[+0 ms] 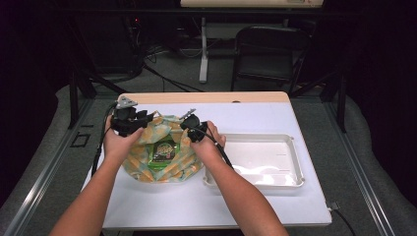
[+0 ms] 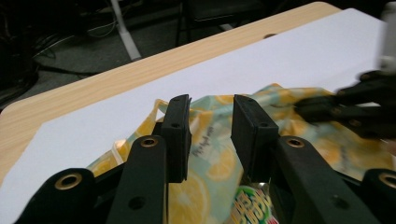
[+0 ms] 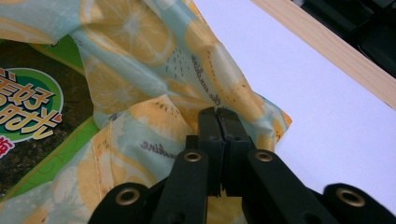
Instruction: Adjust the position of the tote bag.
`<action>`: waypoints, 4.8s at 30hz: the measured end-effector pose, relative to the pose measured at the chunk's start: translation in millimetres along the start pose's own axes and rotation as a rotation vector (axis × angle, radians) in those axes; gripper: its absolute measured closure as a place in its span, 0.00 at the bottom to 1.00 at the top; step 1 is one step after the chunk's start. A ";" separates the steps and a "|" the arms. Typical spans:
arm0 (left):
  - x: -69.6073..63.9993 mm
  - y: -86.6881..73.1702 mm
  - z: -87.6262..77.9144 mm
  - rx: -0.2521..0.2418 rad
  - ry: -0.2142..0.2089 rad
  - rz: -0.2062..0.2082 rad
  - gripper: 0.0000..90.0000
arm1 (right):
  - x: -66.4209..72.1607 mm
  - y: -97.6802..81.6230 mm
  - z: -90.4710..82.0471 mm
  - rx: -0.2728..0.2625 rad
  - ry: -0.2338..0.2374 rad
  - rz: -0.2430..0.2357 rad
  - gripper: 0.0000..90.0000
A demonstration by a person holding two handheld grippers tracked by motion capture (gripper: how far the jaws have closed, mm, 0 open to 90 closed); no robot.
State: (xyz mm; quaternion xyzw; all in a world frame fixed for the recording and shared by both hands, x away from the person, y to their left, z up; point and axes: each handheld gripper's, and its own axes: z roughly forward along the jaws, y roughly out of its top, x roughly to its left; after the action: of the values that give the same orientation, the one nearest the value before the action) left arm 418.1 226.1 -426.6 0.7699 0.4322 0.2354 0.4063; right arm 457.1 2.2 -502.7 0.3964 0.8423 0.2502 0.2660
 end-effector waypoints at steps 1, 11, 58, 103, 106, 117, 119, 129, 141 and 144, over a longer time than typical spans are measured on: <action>-1.1 -0.7 -5.1 0.008 -0.004 0.010 0.74 | -0.1 -0.3 0.3 -0.001 0.001 0.000 0.99; -6.6 -25.9 -9.2 0.050 -0.029 0.052 0.67 | -1.8 -1.6 -0.1 0.003 0.009 0.011 0.98; -6.8 -62.6 72.9 0.221 0.180 0.204 0.96 | -5.6 -4.6 1.5 0.001 0.040 0.037 0.97; 6.8 -58.6 96.8 0.253 0.118 0.067 0.99 | 25.3 2.7 17.0 -0.034 0.200 -0.138 0.65; 6.9 -59.1 97.5 0.258 0.119 0.072 0.98 | 25.6 0.9 20.5 -0.005 0.212 -0.142 0.66; 6.8 -59.7 98.4 0.266 0.122 0.076 0.98 | 29.3 0.5 22.2 0.023 0.266 -0.110 0.69; 6.6 -59.7 98.5 0.265 0.121 0.077 0.98 | 30.4 0.1 23.0 0.020 0.272 -0.095 0.69; 7.5 -59.8 98.1 0.264 0.125 0.075 0.98 | 32.4 0.7 24.2 0.036 0.296 -0.067 0.85; 12.1 -60.6 96.9 0.255 0.138 0.068 0.98 | 22.4 3.8 15.9 -0.007 0.200 -0.033 1.00; 13.9 -61.0 96.2 0.269 0.142 0.068 0.97 | 17.8 4.4 13.9 -0.015 0.167 -0.016 1.00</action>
State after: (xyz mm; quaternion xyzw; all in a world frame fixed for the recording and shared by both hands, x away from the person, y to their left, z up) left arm 465.0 215.4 -530.8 0.8130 0.4612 0.2427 0.2596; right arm 458.8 21.8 -514.6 0.3656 0.8628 0.2863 0.1998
